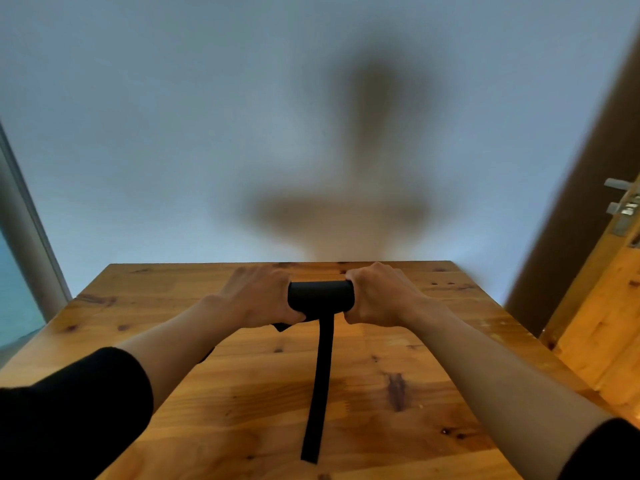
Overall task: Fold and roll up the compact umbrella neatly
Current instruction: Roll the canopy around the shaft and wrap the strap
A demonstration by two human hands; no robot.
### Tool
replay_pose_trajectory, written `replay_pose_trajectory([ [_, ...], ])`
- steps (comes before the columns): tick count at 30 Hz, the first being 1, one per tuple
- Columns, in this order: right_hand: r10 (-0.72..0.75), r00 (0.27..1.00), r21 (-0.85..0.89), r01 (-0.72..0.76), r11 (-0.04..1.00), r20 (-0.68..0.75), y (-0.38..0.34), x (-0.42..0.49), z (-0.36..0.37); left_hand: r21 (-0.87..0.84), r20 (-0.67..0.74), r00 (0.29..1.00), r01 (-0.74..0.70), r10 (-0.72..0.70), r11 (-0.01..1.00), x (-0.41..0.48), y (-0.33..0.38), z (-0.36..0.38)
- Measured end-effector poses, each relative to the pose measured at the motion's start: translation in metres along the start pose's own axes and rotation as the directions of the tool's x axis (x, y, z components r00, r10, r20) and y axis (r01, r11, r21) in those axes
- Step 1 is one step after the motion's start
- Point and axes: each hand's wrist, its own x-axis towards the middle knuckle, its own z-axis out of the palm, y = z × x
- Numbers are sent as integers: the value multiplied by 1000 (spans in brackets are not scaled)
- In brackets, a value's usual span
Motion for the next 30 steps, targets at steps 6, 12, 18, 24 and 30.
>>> replay_pose_trajectory([
  [6, 28, 999, -63, -30, 998, -23, 4, 1, -5, -208, 112, 993, 46, -23, 977, -4, -7, -2],
  [12, 31, 995, -117, -42, 992, -98, 12, -3, 0, -733, 228, 974, 175, -5, 658, -7, -25, -8],
  [18, 12, 993, -135, -28, 990, -117, 10, 1, -1, -745, 251, 966, 229, -55, 627, -7, -24, -11],
  [24, 36, 992, -116, -50, 992, -120, 12, -1, -1, -793, 220, 974, 214, -60, 570, -7, -26, -14],
  [30, 62, 988, -77, -74, 994, -143, 13, -1, -1, -776, 224, 962, 274, -158, 568, -4, -31, -10],
])
